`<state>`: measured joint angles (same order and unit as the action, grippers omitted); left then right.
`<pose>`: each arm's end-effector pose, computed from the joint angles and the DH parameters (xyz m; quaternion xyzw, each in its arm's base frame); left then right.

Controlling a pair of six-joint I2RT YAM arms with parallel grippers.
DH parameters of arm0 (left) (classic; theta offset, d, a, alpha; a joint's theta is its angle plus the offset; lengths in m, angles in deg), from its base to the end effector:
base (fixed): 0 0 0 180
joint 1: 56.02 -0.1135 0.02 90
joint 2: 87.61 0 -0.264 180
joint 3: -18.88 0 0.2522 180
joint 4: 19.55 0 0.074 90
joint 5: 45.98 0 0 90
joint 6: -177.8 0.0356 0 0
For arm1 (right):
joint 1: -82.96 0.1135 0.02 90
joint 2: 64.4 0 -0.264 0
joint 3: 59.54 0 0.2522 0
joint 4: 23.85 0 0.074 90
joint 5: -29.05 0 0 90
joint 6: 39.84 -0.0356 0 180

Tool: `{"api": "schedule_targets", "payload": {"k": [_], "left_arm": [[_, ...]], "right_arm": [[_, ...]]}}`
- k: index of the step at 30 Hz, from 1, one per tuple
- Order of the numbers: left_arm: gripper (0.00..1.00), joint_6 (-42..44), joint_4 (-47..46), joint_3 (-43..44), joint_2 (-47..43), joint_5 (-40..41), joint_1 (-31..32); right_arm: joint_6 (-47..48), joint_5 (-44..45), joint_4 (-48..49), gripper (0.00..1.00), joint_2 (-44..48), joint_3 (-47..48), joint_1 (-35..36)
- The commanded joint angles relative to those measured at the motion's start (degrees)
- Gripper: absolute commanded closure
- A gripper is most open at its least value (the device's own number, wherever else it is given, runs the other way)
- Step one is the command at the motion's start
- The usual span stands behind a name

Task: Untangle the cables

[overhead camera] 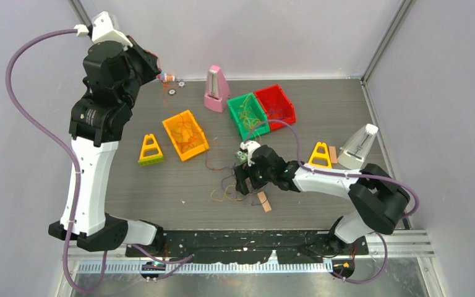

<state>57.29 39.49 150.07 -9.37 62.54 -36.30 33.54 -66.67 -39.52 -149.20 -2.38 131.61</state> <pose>0.2159 -0.0654 0.5618 -0.1761 0.7206 -0.1717 0.6482 0.1949 0.2269 0.1844 -0.2720 0.8759 0.2520 0.3086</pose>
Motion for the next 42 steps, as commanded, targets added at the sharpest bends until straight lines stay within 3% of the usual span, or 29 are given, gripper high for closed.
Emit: {"api": "schedule_targets", "payload": {"k": [1,5,9,13,24,35,42], "left_arm": [[1.00,2.9,0.5,-0.7,0.6,5.9,-2.4],[1.00,3.8,-1.8,-5.1,0.5,9.6,-3.9],[1.00,2.8,-2.7,-9.9,2.4,10.0,-5.0],[1.00,1.5,-4.1,-14.7,4.6,9.9,-5.3],[1.00,-0.2,-10.4,-23.9,13.3,11.9,-5.5],[1.00,-2.4,-10.8,-24.9,28.8,-0.8,-7.3],[1.00,-4.2,-7.3,-27.5,32.5,-8.3,-7.9]], "right_arm": [[-0.8,4.2,0.5,0.10,-2.8,2.1,1.1],[-2.1,9.9,-3.5,0.13,-2.7,1.4,1.2],[-4.0,17.4,-4.9,0.32,0.6,-0.9,1.1],[-4.8,21.2,-4.1,0.40,4.3,-2.9,0.9],[-4.1,20.6,0.5,0.39,10.9,-6.7,0.8],[-3.8,21.2,0.7,0.39,13.9,-7.6,0.8],[-3.8,21.7,0.7,0.39,15.7,-8.3,0.8]]}}
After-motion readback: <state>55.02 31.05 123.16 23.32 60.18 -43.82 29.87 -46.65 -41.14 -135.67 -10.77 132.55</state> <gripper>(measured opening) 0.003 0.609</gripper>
